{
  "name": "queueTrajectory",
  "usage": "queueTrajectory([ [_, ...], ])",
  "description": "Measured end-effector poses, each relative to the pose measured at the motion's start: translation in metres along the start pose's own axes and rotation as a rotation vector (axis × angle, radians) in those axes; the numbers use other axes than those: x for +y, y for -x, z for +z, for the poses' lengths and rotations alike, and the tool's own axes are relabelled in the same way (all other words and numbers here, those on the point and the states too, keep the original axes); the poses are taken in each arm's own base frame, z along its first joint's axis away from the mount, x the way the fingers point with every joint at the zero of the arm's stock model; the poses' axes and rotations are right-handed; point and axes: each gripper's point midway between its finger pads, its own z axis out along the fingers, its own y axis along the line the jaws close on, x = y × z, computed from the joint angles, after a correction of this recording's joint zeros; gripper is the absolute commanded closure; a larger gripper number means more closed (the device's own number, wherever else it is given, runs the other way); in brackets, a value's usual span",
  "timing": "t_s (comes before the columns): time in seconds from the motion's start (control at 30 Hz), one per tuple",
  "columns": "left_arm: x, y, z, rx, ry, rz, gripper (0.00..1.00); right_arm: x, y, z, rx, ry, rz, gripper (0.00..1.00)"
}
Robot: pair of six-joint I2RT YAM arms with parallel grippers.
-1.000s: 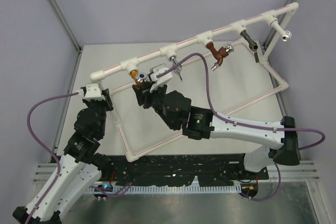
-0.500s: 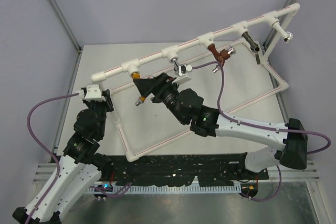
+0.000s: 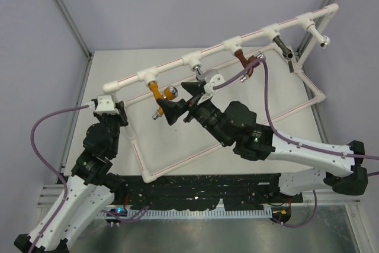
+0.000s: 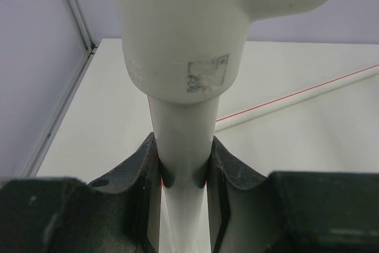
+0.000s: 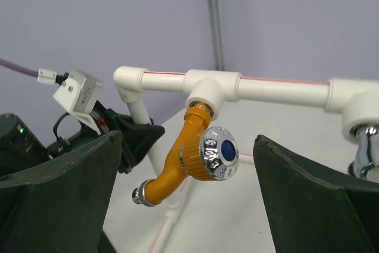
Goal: Install the water faucets
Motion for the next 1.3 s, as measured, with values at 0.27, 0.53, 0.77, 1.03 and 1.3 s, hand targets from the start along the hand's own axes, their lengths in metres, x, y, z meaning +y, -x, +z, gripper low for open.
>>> queueTrajectory([
  [0.27, 0.0, 0.0, 0.0, 0.0, 0.0, 0.0, 1.0, 0.023, 0.018, -0.024, 0.038, 0.14, -0.771, 0.05],
  [0.53, 0.0, 0.0, 0.0, 0.0, 0.0, 0.0, 1.0, 0.026, -0.011, -0.024, 0.119, 0.212, -1.431, 0.05],
  [0.77, 0.001, 0.0, 0.001, 0.001, 0.006, 0.0, 1.0, 0.026, -0.02, -0.009, 0.122, 0.153, -1.819, 0.05],
  [1.03, 0.0, 0.0, 0.001, 0.0, 0.0, 0.0, 1.0, 0.009, -0.041, 0.009, 0.225, 0.099, -2.015, 0.04],
  [1.3, 0.0, 0.0, 0.0, 0.0, -0.001, 0.0, 1.0, 0.002, -0.037, 0.009, 0.266, 0.083, -2.034, 0.0],
])
